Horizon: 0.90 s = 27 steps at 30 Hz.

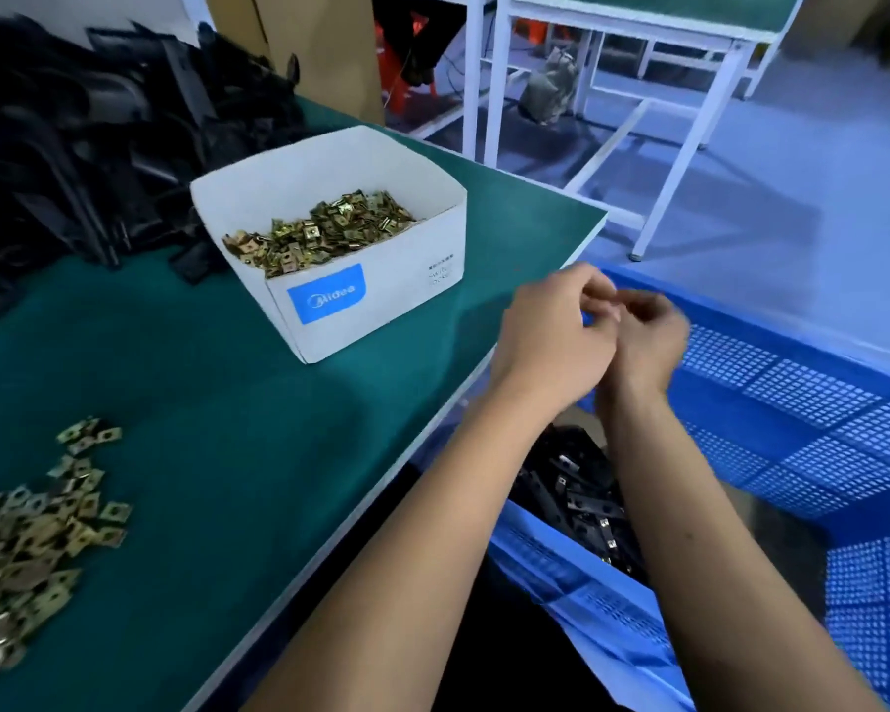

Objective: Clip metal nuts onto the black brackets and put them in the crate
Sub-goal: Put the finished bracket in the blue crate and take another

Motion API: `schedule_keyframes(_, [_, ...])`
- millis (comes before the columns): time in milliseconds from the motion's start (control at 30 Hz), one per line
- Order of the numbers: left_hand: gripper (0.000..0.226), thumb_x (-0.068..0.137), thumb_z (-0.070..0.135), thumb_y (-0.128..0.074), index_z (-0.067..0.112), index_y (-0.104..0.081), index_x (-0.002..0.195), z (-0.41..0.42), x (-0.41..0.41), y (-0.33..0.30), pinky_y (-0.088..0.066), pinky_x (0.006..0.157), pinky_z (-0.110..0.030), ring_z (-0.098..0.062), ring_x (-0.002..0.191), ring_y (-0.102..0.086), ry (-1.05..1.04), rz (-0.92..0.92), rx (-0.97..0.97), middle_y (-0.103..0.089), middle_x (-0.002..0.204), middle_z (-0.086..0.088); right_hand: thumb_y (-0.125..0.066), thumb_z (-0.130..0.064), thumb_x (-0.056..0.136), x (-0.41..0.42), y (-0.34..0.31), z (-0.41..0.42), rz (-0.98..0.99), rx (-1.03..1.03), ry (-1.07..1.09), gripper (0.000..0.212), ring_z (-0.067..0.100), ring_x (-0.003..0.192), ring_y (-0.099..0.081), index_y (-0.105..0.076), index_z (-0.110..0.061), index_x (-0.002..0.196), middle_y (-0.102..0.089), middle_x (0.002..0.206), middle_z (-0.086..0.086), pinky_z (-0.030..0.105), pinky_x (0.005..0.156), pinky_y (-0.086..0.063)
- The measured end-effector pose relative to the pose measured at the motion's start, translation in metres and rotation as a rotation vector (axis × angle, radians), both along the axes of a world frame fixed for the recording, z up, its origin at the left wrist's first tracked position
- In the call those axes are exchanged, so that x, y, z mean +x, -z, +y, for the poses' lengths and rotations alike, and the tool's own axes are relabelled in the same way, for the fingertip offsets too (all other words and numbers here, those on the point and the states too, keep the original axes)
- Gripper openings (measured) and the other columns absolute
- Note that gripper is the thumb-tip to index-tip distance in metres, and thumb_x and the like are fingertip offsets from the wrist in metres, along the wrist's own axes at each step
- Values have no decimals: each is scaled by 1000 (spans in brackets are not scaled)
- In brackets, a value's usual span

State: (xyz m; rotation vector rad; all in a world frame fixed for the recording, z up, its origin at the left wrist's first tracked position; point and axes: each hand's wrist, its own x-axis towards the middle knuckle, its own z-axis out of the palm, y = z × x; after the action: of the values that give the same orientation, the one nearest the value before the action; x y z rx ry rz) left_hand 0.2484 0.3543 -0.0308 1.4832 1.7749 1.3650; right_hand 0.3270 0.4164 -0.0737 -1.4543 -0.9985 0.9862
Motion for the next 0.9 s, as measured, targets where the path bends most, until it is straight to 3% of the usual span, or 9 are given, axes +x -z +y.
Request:
schedule_keyframes(133, [10, 90, 5, -65, 15, -69, 88, -45, -60, -60, -60, 71, -36, -11, 77, -68, -132, -105, 359, -69, 80, 12, -60, -9, 81, -64, -86, -34, -43, 394, -203, 16, 25, 86, -72, -71, -18, 87, -75, 87, 5, 47, 83, -59])
schedule_keyframes(300, [12, 90, 0, -62, 8, -68, 84, -125, -149, -81, -53, 66, -33, -12, 68, -61, -485, -122, 511, -68, 76, 4, -57, -8, 85, -170, -125, -114, -106, 643, -610, 16, 11, 77, -67, -71, -15, 90, -71, 81, -7, 34, 74, -55])
schedule_keyframes(467, [12, 86, 3, -60, 8, -69, 82, -227, -238, -52, -49, 71, -29, -6, 70, -58, -958, -16, 421, -66, 74, 8, -61, -12, 90, -281, -111, -203, -311, 635, -1083, 14, 17, 85, -69, -74, -17, 93, -74, 87, -3, 39, 79, -54])
schedule_keyframes(567, [11, 87, 5, -61, 11, -70, 84, -293, -282, -24, -48, 72, -25, -5, 71, -58, -1154, 68, 280, -65, 74, 9, -65, -20, 91, -337, -91, -253, -541, 679, -1295, 19, 25, 104, -65, -71, -22, 109, -73, 107, 2, 40, 89, -53])
schedule_keyframes(667, [11, 89, 7, -61, 10, -71, 88, -346, -310, 1, -45, 73, -15, -8, 74, -59, -1305, 129, 143, -66, 78, 8, -72, -14, 88, -384, -71, -288, -868, 920, -1352, 50, 34, 130, -41, -57, -24, 135, -51, 136, 9, 45, 100, -48])
schedule_keyframes(767, [11, 89, 8, -62, 7, -73, 88, -367, -330, 12, -50, 79, -23, -9, 74, -61, -1476, -38, 185, -69, 79, 4, -74, -3, 82, -424, -59, -302, -1139, 953, -1383, 81, 39, 149, -18, -38, -20, 152, -28, 158, 15, 57, 113, -37])
schedule_keyframes(833, [10, 88, 9, -62, 9, -71, 84, -365, -336, 10, -48, 76, -22, -2, 69, -58, -1532, -100, 247, -66, 74, 8, -69, -2, 85, -441, -54, -310, -1239, 903, -1408, 75, 42, 152, -11, -38, -17, 151, -25, 160, 16, 61, 116, -29])
schedule_keyframes(900, [10, 88, 10, -62, 12, -71, 83, -363, -339, 9, -45, 72, -17, 0, 68, -57, -1549, -119, 269, -64, 72, 11, -63, -5, 89, -452, -48, -321, -1251, 949, -1358, 54, 44, 145, -19, -49, -14, 140, -30, 154, 15, 60, 111, -33])
